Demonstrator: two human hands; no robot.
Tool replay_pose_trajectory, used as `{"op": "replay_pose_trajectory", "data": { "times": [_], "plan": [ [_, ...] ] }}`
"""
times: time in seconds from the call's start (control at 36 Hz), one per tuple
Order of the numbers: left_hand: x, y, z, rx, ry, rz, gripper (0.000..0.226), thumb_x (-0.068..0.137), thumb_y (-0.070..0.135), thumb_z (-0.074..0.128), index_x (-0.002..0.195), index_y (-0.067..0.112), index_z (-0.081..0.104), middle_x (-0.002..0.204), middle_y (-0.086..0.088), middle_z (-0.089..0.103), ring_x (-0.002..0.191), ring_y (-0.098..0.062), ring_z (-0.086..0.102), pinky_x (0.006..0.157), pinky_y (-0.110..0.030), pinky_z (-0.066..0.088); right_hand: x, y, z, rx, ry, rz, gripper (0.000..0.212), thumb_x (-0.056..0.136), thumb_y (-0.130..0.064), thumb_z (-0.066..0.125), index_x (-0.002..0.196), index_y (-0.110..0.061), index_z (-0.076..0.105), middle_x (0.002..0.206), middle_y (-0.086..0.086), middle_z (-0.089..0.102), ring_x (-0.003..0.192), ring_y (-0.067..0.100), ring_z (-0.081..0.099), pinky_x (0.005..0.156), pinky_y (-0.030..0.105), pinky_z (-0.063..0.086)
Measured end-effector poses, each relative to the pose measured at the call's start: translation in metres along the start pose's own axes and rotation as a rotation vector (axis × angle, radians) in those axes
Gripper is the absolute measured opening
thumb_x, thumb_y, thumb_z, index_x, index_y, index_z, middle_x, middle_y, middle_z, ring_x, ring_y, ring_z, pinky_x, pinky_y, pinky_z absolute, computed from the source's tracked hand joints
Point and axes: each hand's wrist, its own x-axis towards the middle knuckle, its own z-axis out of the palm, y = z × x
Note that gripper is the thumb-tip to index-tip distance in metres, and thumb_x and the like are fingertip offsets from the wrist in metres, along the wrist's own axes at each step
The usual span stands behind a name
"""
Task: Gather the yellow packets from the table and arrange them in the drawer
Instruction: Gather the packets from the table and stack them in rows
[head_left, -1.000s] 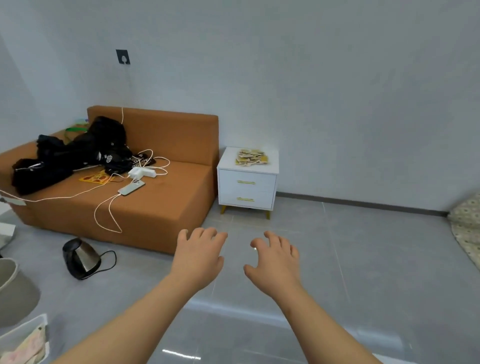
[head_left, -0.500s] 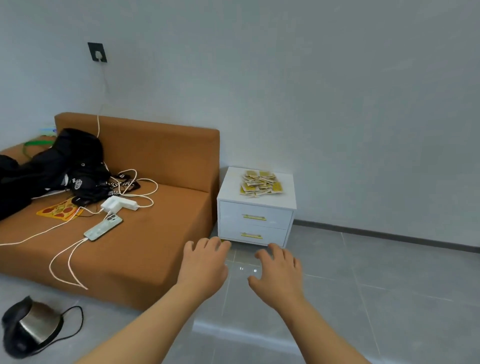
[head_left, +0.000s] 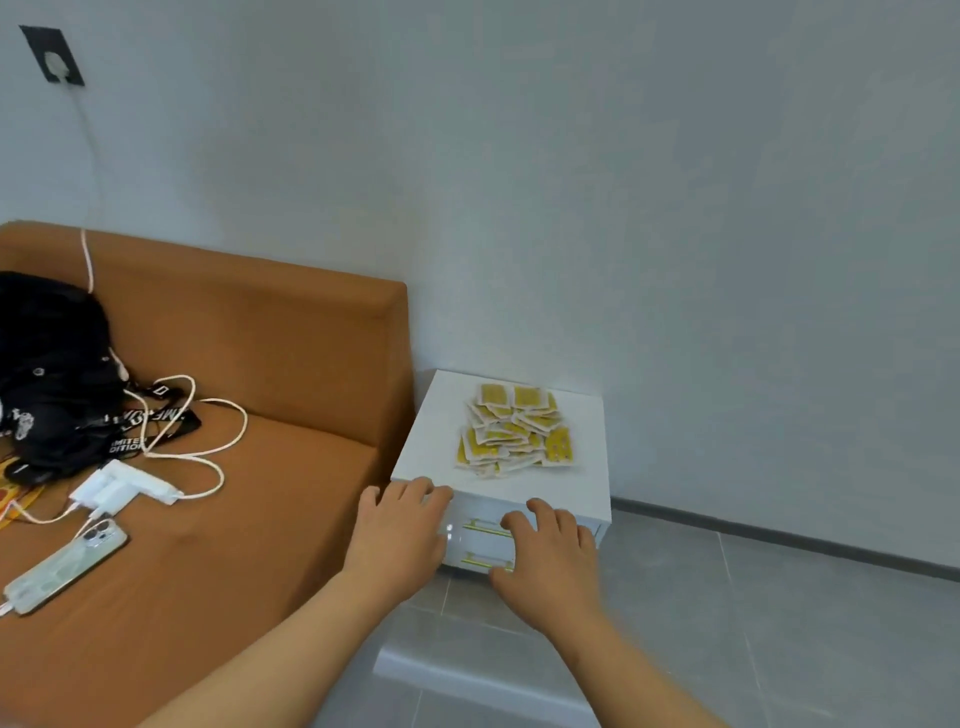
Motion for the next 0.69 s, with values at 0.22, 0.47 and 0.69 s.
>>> {"op": "replay_pose_trajectory", "data": {
  "times": [0.22, 0.47, 0.69],
  "plan": [
    [0.132, -0.010, 0.039, -0.028, -0.058, 0.070, 0.056, 0.027, 0.029, 0.088, 0.080, 0.024, 0.072, 0.076, 0.005, 0.067, 0.061, -0.016, 0.065, 0.050, -0.032, 0.050, 0.128, 0.037, -0.020, -0.014, -0.096, 0.045, 0.053, 0.090, -0.038, 0.048, 0.140, -0.027, 0.033, 0.156, -0.001, 0.013, 0.142, 0.024, 0.015, 0.113, 0.038, 0.013],
    [0.261, -0.031, 0.096, -0.026, -0.354, 0.097, 0.049, 0.095, 0.033, 0.044, 0.141, 0.025, 0.031, 0.144, 0.003, 0.035, 0.130, -0.020, 0.036, 0.104, -0.036, 0.027, 0.259, 0.065, -0.004, 0.044, -0.181, 0.190, 0.054, 0.090, -0.040, 0.048, 0.141, -0.028, 0.031, 0.156, -0.001, 0.013, 0.142, 0.023, 0.016, 0.113, 0.038, 0.015],
    [0.329, -0.038, 0.164, -0.169, -0.544, 0.154, 0.054, 0.086, 0.030, 0.060, 0.136, 0.020, 0.044, 0.141, -0.006, 0.042, 0.123, -0.027, 0.047, 0.095, -0.039, 0.041, 0.335, 0.096, 0.020, 0.077, -0.288, 0.300, 0.057, 0.090, -0.040, 0.048, 0.142, -0.029, 0.029, 0.155, -0.001, 0.015, 0.141, 0.023, 0.019, 0.112, 0.035, 0.018]
  ]
}}
